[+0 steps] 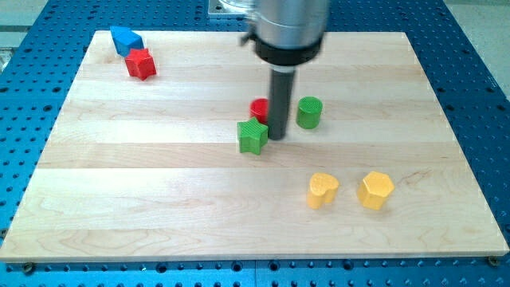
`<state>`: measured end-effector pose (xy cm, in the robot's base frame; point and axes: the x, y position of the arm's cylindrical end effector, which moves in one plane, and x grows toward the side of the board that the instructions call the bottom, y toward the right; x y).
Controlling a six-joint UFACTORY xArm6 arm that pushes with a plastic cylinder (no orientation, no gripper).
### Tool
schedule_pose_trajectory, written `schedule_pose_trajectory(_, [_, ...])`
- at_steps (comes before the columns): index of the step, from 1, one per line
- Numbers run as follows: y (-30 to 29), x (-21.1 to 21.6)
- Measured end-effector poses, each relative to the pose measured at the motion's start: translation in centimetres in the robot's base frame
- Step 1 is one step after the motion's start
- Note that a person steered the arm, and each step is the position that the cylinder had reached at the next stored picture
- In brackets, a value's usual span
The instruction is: Push the red circle into the red star
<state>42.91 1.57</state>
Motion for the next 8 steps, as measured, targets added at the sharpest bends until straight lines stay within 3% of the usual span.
schedule_pose_trajectory(2, [-8.0, -6.7])
schedule_pose_trajectory(3, [-9.0, -8.4])
schedule_pose_trajectory(4, [-3.1, -7.7])
schedule_pose_trajectory(5, [-3.9, -10.9])
schedule_pose_trajectory(7, [-17.9, -15.1])
schedule_pose_trajectory(8, [-14.9, -14.1])
